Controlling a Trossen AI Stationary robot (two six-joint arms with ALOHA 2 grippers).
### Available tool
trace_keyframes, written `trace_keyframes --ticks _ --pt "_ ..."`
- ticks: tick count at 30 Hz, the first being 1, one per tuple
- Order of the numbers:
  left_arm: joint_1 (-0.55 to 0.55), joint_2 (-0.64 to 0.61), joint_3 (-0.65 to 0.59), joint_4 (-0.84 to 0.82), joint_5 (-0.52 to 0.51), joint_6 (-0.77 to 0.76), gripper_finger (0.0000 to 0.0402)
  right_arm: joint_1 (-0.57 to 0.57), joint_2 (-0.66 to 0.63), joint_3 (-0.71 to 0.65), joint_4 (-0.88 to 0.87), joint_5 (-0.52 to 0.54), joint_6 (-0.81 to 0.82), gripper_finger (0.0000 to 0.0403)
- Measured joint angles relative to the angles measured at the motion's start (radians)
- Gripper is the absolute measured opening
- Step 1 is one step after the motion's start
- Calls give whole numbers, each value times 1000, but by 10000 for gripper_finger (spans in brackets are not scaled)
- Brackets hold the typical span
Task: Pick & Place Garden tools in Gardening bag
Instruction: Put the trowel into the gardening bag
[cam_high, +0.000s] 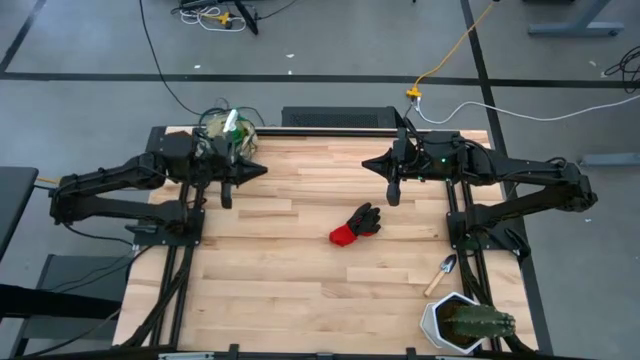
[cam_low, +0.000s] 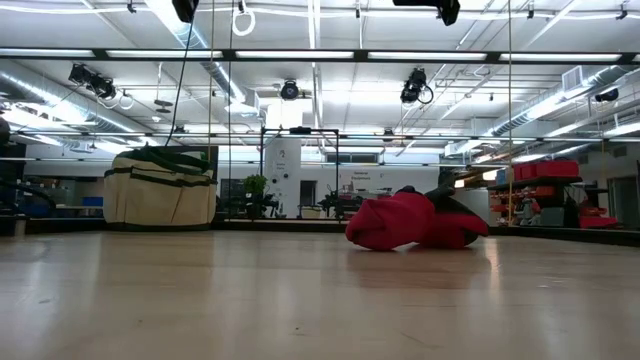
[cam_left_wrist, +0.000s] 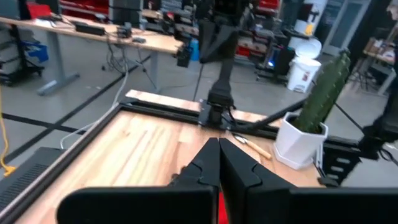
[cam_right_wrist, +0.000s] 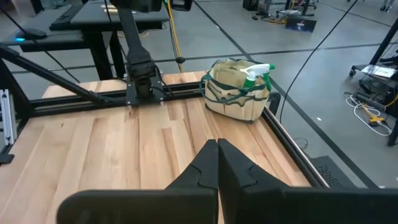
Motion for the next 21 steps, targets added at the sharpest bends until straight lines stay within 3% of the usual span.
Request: trace_keyframes --ticks 15,21 --pt "-93 14 0 -12 0 6 3 0 1 0 -20 0 3 0" --pt "-93 14 0 -28 51 4 6 0 1 0 -55 0 4 0"
